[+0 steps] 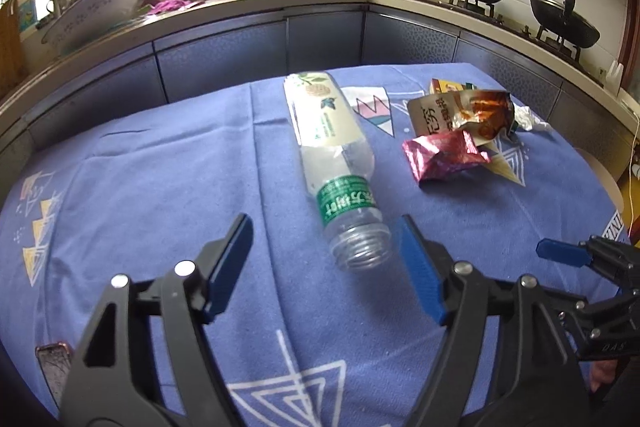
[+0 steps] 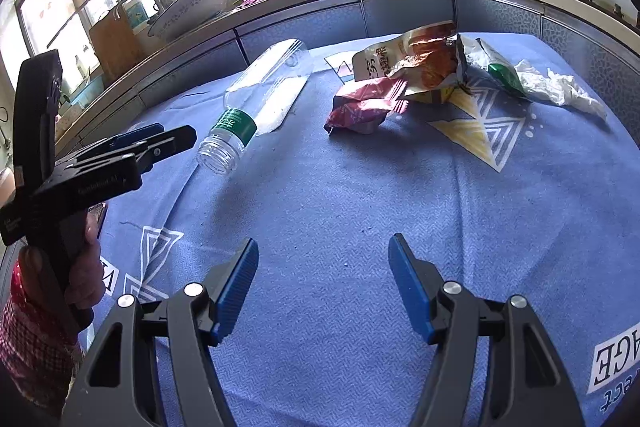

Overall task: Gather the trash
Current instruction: 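Close the left gripper around the neck of the clear water bottle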

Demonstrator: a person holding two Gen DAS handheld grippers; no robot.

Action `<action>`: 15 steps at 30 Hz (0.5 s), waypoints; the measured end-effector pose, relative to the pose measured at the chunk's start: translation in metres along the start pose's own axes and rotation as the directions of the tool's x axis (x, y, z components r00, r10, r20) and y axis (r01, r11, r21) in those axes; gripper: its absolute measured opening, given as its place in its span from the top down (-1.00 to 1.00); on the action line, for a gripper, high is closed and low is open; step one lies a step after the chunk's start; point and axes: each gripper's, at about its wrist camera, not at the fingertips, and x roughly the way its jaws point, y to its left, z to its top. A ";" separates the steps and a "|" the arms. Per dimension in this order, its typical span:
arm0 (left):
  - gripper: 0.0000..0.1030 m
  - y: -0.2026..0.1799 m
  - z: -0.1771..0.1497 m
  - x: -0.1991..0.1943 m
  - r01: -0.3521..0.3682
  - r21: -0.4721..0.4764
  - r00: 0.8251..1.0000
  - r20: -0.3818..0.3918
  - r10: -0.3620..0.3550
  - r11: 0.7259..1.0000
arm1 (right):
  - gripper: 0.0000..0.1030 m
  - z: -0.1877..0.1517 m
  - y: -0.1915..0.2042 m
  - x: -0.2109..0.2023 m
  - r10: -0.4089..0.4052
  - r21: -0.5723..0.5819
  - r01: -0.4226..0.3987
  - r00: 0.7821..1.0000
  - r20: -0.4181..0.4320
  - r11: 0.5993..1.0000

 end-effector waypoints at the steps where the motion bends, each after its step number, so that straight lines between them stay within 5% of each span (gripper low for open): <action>1: -0.38 -0.003 0.003 0.003 0.020 -0.007 1.000 -0.010 -0.020 1.000 | -0.30 0.001 -0.002 -0.001 -0.002 0.002 0.002 1.000 0.003 1.000; 10: -0.36 -0.028 0.014 0.042 -0.021 -0.004 0.998 -0.068 0.020 1.000 | -0.30 0.011 -0.036 -0.010 -0.027 0.090 0.024 0.999 0.032 0.996; 13: 0.13 -0.030 0.013 0.050 -0.066 0.005 0.994 -0.088 0.067 0.998 | -0.31 0.013 -0.045 -0.012 -0.029 0.111 0.025 0.999 0.034 0.994; 15: 0.20 -0.029 0.011 0.052 -0.074 -0.003 0.993 -0.097 0.073 0.997 | -0.31 0.020 -0.049 -0.011 -0.008 0.126 0.004 1.000 0.030 0.992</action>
